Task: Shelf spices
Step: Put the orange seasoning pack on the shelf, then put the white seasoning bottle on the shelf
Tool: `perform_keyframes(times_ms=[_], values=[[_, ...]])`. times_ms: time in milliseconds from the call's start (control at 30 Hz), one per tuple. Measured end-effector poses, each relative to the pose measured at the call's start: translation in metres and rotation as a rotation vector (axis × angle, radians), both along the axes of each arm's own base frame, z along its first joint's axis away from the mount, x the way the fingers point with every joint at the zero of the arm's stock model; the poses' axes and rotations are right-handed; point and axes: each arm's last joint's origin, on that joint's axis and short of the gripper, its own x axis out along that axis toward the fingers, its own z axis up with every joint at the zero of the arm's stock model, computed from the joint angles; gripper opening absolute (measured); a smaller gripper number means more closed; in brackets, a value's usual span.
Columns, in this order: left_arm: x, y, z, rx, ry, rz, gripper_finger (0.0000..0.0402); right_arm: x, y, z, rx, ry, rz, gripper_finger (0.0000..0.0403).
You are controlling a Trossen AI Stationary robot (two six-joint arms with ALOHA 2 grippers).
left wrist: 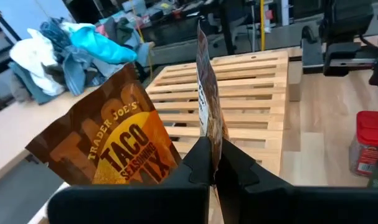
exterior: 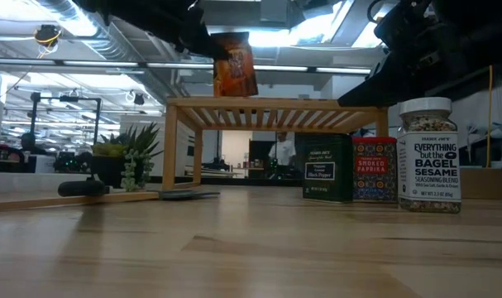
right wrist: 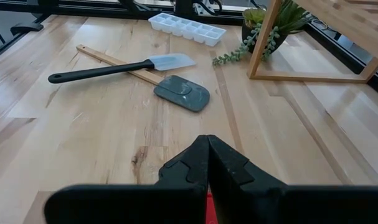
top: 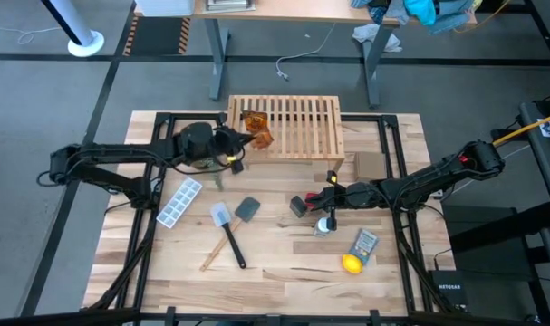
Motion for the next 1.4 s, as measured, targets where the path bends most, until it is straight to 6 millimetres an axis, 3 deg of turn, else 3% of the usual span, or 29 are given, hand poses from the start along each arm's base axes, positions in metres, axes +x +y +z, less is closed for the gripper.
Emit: perform_keyframes(times_ms=[200, 467, 1033, 1400], values=[[-0.004, 0.013, 0.0, -0.035, -0.011, -0.032, 0.0, 0.0, 0.0, 0.0, 0.0, 0.0, 0.0, 0.001], [-0.004, 0.015, 0.0, -0.056, -0.03, -0.039, 0.0006, 0.0, -0.001, 0.0, -0.008, -0.001, -0.018, 0.001], [-0.003, 0.014, 0.002, -0.043, -0.045, -0.043, 0.0115, 0.0, -0.001, 0.0, -0.008, -0.001, -0.02, 0.001], [-0.002, 0.015, 0.02, 0.066, -0.189, -0.048, 0.0136, 0.0, -0.001, 0.0, -0.009, 0.002, -0.019, 0.001]])
